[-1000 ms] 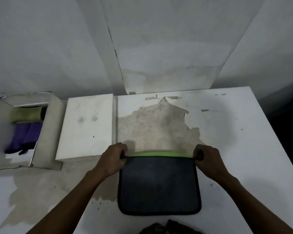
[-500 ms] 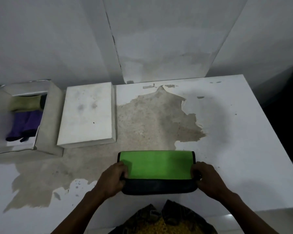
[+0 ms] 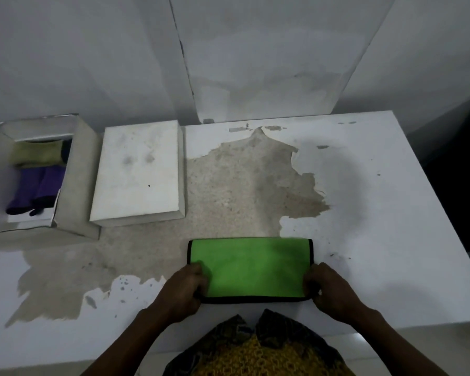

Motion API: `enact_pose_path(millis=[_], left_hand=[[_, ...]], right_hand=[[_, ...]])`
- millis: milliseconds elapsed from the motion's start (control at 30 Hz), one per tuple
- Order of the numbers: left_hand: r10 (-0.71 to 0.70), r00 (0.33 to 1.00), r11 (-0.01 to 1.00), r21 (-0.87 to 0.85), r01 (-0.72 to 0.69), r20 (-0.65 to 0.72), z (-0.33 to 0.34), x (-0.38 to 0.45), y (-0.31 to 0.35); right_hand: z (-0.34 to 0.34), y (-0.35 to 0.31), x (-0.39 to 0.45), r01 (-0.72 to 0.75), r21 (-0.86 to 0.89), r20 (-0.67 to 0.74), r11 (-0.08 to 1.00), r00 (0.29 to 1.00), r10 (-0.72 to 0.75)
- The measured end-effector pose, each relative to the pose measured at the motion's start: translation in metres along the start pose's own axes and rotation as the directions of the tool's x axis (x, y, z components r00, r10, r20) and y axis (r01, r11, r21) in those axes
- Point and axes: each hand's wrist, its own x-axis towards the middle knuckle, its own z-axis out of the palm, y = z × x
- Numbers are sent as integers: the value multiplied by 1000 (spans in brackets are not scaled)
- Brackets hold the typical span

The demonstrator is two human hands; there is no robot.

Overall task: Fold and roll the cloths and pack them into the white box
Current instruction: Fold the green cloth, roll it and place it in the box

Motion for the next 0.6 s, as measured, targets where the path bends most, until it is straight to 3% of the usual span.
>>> enact_pose_path(millis=[233, 300, 400, 433, 500, 600], left_hand=[[82, 993, 978, 187, -97, 86, -10, -1, 14], [16, 991, 962, 267, -52, 136, -15, 2, 21], [-227, 941, 916, 382, 120, 250, -27, 12, 34], [-233, 938, 916, 383, 122, 257, -31, 16, 38], [-181, 967, 926, 363, 105, 182, -37, 23, 47], [-44, 998, 949, 311, 59, -53, -33, 39, 62]], right_hand=[[-7, -7, 1, -27, -130, 141, 991, 989, 45], [-10, -11, 3, -57, -175, 168, 983, 982, 87], [-20, -18, 8, -66, -240, 220, 969, 968, 121], [-24, -22, 11, -62, -287, 240, 956, 961, 134], [-30, -32, 18, -81, -377, 220, 923, 960, 174], [-24, -53, 31, -100, -280, -8, 955, 995, 101]])
